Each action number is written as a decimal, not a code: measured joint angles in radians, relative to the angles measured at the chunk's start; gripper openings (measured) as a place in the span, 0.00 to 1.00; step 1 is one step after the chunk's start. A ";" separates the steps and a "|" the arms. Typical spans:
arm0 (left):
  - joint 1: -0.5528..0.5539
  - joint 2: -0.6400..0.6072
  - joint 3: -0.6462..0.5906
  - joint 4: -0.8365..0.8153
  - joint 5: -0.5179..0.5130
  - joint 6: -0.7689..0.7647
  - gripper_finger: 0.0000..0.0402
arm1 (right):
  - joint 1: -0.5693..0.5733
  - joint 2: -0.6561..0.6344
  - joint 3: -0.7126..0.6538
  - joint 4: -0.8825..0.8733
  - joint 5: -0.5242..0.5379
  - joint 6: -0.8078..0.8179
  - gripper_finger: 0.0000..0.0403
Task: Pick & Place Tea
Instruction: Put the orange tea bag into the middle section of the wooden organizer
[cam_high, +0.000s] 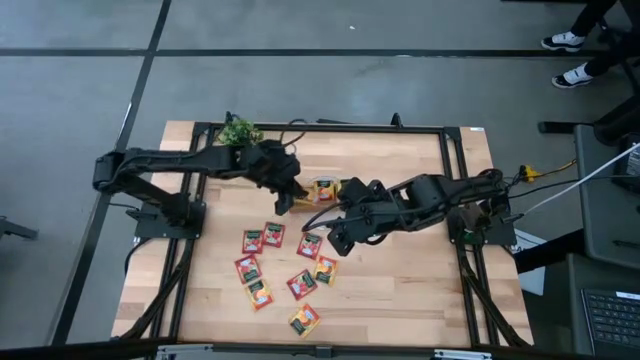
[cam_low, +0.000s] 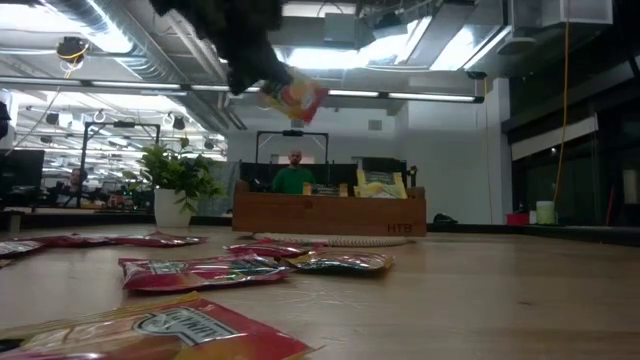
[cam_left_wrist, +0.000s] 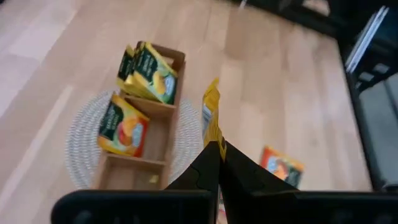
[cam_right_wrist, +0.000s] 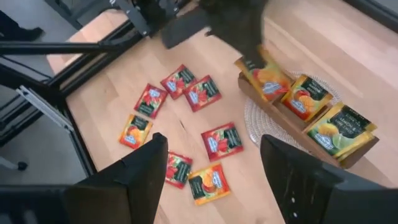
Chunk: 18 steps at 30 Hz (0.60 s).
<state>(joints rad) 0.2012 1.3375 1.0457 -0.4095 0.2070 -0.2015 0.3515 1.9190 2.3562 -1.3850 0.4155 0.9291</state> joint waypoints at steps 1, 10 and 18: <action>0.011 0.021 0.019 -0.024 0.006 0.026 0.01 | 0.000 0.000 0.000 -0.001 -0.001 -0.005 0.63; 0.091 0.203 0.189 -0.150 0.046 0.221 0.01 | 0.000 0.000 0.000 -0.004 -0.021 -0.022 0.63; 0.144 0.325 0.295 -0.225 0.057 0.334 0.01 | 0.000 0.001 0.000 -0.006 -0.026 -0.022 0.63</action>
<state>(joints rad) 0.3452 1.6627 1.3411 -0.6348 0.2641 0.1328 0.3515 1.9198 2.3562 -1.3909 0.3897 0.9073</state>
